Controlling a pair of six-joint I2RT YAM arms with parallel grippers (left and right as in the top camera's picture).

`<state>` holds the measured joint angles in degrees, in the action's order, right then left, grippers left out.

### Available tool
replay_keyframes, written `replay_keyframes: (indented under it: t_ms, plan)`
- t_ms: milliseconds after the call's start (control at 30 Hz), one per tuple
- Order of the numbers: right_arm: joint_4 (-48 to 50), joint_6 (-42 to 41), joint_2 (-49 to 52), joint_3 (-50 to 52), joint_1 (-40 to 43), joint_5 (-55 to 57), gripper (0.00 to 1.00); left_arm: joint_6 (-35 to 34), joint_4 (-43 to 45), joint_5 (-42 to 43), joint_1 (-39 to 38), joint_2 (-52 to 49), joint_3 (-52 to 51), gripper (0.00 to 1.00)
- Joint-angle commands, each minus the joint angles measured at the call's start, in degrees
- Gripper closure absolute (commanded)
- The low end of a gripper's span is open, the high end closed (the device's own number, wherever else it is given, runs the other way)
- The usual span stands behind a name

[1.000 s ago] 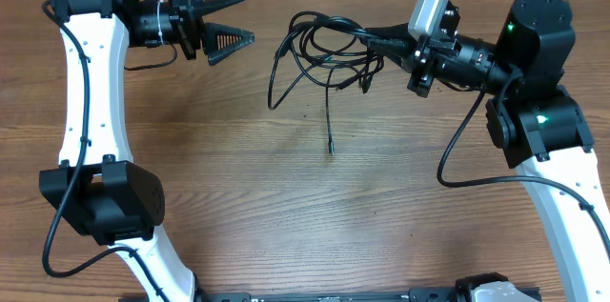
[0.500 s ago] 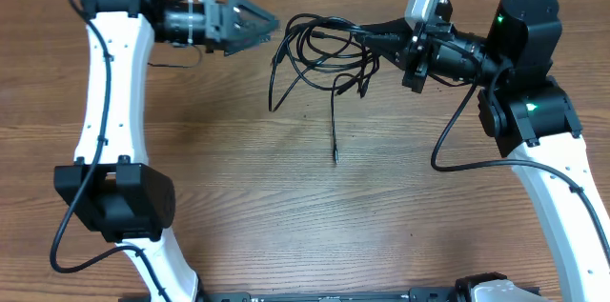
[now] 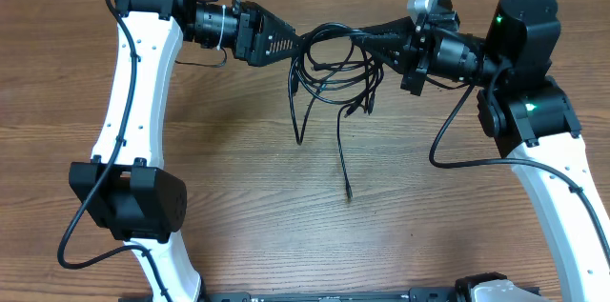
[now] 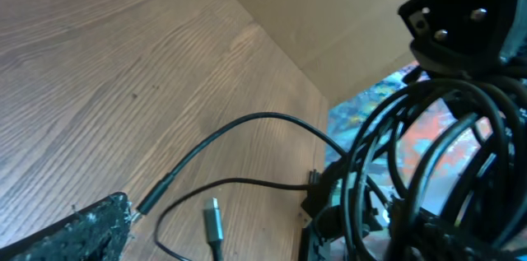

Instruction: Untangle cables

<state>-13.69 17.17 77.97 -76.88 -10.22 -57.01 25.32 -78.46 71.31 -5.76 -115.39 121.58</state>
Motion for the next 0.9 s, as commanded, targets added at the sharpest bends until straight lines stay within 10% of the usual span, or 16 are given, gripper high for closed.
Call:
replay_keyframes:
  t_ms: [0,333,767,867]
  plan:
    - [0.39,-0.63,-0.42,-0.59,-0.15,1.01,0.96,2.1,-0.83,3.82,-0.22,1.31,1.27,0.15]
    - [1.62,-0.44,-0.42,-0.57,-0.15,1.01,0.96,2.12,-0.76,5.22,-1.03,1.31,1.27,0.95]
    - [1.16,-0.48,2.08,-0.57,-0.15,1.01,0.96,2.12,-0.52,5.38,-0.83,1.31,1.27,0.96]
    - [0.52,-0.48,3.21,-0.57,-0.15,1.01,0.72,2.1,-0.55,5.35,-0.17,1.31,1.27,0.96]
